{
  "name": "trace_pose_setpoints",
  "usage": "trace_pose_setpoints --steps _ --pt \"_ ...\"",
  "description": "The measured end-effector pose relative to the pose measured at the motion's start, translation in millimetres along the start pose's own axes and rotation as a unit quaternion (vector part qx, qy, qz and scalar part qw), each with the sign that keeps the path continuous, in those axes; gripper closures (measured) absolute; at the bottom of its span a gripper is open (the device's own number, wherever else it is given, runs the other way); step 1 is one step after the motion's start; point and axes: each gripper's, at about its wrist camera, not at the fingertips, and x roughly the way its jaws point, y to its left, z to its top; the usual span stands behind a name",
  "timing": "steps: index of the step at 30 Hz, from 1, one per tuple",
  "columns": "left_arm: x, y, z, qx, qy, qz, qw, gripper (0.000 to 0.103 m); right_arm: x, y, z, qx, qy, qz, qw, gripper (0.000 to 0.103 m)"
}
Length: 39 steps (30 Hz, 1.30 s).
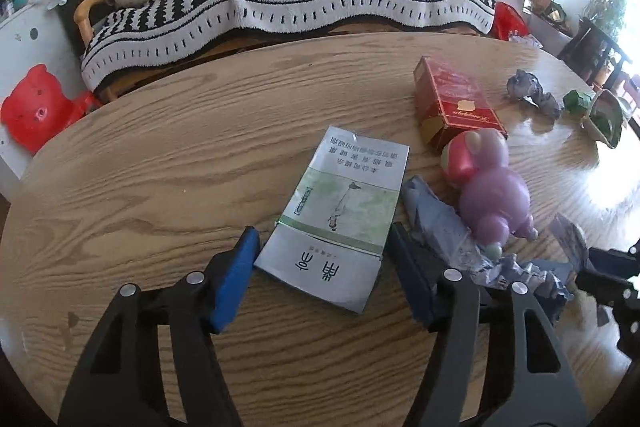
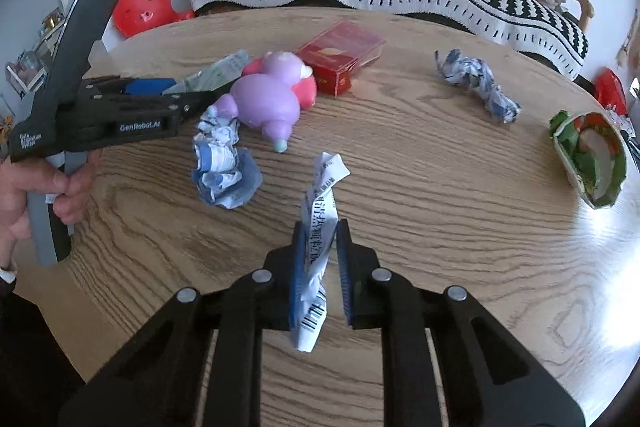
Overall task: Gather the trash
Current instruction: 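Grasp the white printed paper strip with the right tool while the left tool grasps the green-white leaflet, then carry the paper strip and leaflet in both tools over the black bin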
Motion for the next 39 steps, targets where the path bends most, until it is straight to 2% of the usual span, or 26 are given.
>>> trace_pose_setpoints --steps 10,16,22,29,35,39 --pt "-34 0 8 -0.016 -0.034 0.012 0.9992 0.038 -23 -20 -2 0.021 -0.018 -0.005 1.0 0.087" --pt "-65 -29 16 -0.009 -0.063 -0.009 0.9979 0.038 -50 -50 -12 0.048 -0.034 -0.016 0.998 0.087" --pt "-90 -98 20 0.034 -0.084 -0.056 0.9943 0.038 -87 -97 -34 0.09 -0.05 -0.041 0.994 0.087" --pt "-108 -197 13 0.102 -0.093 -0.114 0.9839 0.038 -134 -171 -81 0.157 -0.065 -0.082 0.982 0.087" --pt "-120 -289 1 0.155 -0.09 -0.17 0.9689 0.038 -178 -240 -142 0.224 -0.077 -0.121 0.964 0.087" --pt "-126 -357 -14 0.198 -0.082 -0.204 0.9552 0.038 -206 -288 -190 0.272 -0.078 -0.146 0.948 0.087"
